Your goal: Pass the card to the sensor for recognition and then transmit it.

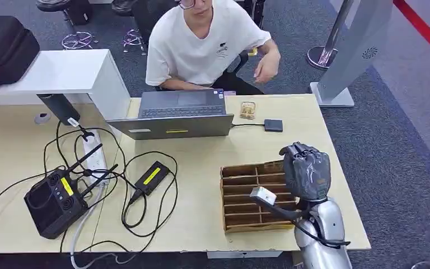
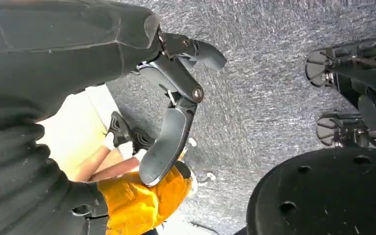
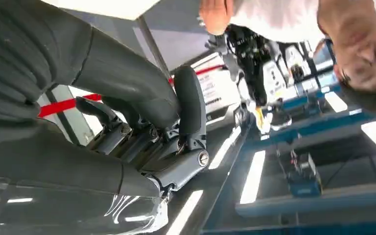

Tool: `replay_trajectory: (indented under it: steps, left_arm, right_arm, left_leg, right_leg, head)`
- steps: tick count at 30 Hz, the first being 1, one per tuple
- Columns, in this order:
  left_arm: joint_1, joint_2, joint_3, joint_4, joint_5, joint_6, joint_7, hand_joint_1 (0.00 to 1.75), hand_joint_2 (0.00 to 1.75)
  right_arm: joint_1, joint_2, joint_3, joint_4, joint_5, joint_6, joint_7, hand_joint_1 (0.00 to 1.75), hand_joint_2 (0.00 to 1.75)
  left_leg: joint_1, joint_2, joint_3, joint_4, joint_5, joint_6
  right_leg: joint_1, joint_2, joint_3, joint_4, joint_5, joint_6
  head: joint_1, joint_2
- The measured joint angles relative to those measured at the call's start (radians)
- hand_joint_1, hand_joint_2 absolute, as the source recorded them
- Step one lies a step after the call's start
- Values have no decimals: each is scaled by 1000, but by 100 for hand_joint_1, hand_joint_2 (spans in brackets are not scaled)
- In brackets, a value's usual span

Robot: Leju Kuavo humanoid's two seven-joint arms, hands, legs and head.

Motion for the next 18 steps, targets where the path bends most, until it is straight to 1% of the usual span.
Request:
replay_trajectory:
  steps: [5, 6, 7, 10, 12, 14, 15, 18]
  left_arm:
    - [-1, -6, 29, -14, -26, -2, -8, 0, 175]
    - [-1, -8, 34, -15, -29, -2, -9, 0, 175]
    - [-2, -8, 39, -17, -36, -2, -10, 0, 175]
    - [-3, -10, 52, -21, -48, -3, -11, 0, 175]
    - [-5, -11, 66, -22, -71, -7, -14, 0, 175]
    - [-7, -14, 84, -28, -93, -14, -22, 0, 175]
    - [-8, -16, 93, -33, -103, -19, -25, 0, 175]
    - [-11, -19, 115, -42, -119, -26, -30, 0, 175]
  right_arm:
    - [15, 44, -57, -60, -19, 0, -53, 175, 175]
    - [17, 51, -64, -68, -21, 0, -55, 138, 175]
    - [19, 57, -71, -77, -24, 0, -57, 0, 175]
    - [22, 65, -81, -94, -26, 1, -52, 0, 175]
    - [23, 62, -78, -88, -2, 1, 17, 0, 175]
    - [22, 46, -60, -68, 19, 1, 93, 0, 175]
    - [22, 34, -51, -55, 27, 1, 117, 0, 175]
    - [21, 15, -39, -33, 34, 1, 129, 0, 175]
  left_leg:
    - [0, 0, 0, 0, 0, 0]
    - [0, 0, 0, 0, 0, 0]
    - [0, 0, 0, 0, 0, 0]
    - [0, 0, 0, 0, 0, 0]
    - [0, 0, 0, 0, 0, 0]
    - [0, 0, 0, 0, 0, 0]
    - [0, 0, 0, 0, 0, 0]
    - [0, 0, 0, 0, 0, 0]
  right_leg:
    - [0, 0, 0, 0, 0, 0]
    - [0, 0, 0, 0, 0, 0]
    - [0, 0, 0, 0, 0, 0]
    - [0, 0, 0, 0, 0, 0]
    - [0, 0, 0, 0, 0, 0]
    - [0, 0, 0, 0, 0, 0]
    - [0, 0, 0, 0, 0, 0]
    - [0, 0, 0, 0, 0, 0]
  head:
    - [0, 0]
    - [0, 0]
    - [0, 0]
    - [0, 0]
    - [0, 0]
    - [0, 0]
    - [0, 0]
    - [0, 0]
